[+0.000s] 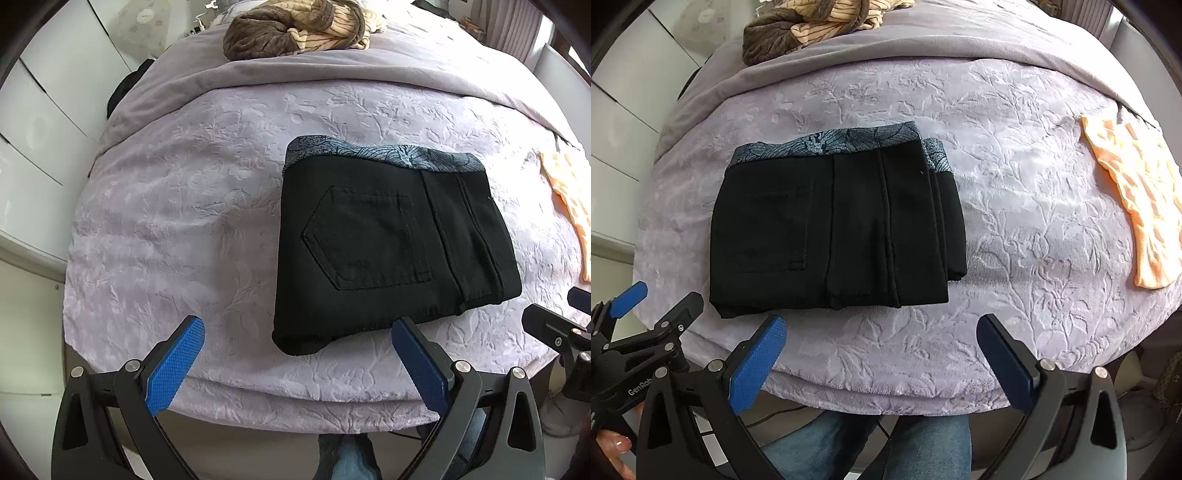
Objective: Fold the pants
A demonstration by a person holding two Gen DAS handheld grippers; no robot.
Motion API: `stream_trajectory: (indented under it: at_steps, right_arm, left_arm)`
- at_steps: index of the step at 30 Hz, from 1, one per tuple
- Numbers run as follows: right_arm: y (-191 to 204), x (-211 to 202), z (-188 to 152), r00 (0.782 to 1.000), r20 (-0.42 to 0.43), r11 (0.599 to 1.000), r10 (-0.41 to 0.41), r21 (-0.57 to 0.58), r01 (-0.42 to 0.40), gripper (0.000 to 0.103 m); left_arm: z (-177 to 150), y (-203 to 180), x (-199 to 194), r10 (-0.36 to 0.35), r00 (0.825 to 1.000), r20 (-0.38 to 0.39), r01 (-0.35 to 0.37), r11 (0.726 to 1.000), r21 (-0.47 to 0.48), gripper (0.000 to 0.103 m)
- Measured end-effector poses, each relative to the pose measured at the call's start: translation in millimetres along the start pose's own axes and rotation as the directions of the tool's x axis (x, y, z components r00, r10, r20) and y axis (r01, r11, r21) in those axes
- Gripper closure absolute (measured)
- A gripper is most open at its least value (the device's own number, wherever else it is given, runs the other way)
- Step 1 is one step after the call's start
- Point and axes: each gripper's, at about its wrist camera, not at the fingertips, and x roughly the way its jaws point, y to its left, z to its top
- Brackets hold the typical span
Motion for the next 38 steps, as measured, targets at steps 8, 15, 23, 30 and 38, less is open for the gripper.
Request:
stream_trajectory:
  at_steps: [8, 15, 23, 30, 38]
  right_arm:
    - [0.8, -1.5, -5.5, 1.0, -0.001, 1.0, -0.014, -0.001, 0.014, 0.0]
    - [2.6, 0.6, -7.9, 1.0, -0.005, 1.0, -0.017, -0.004, 0.017, 0.0]
    - [4.4, 1.9, -8.7, 1.0, -0.008, 1.0, -0.022, -0.011, 0.022, 0.0]
    - [5.3, 3.1, -7.5, 1.0, -0.01, 1.0, -0.022, -0.019, 0.022, 0.0]
    - [5.4, 4.0, -6.6, 0.999, -0.014, 0.999, -0.03, -0.025, 0.03, 0.0]
  left_arm:
    - [-2.6, 0.3, -0.2, -0.008, 1.0, -0.012, 0.008, 1.0, -0.011, 0.001]
    - [-2.1, 1.7, 1.6, -0.009, 1.0, -0.019, 0.009, 1.0, -0.022, 0.001]
    - [-2.2, 0.7, 2.3, -0.029, 0.999, -0.02, 0.029, 1.0, -0.012, 0.001]
    - [-2.3, -1.9, 3.1, -0.022, 1.0, -0.019, 0.021, 1.0, -0.019, 0.001]
    - [-1.1, -0.2, 1.8, -0.03, 1.0, -0.003, 0.03, 0.999, -0.028, 0.001]
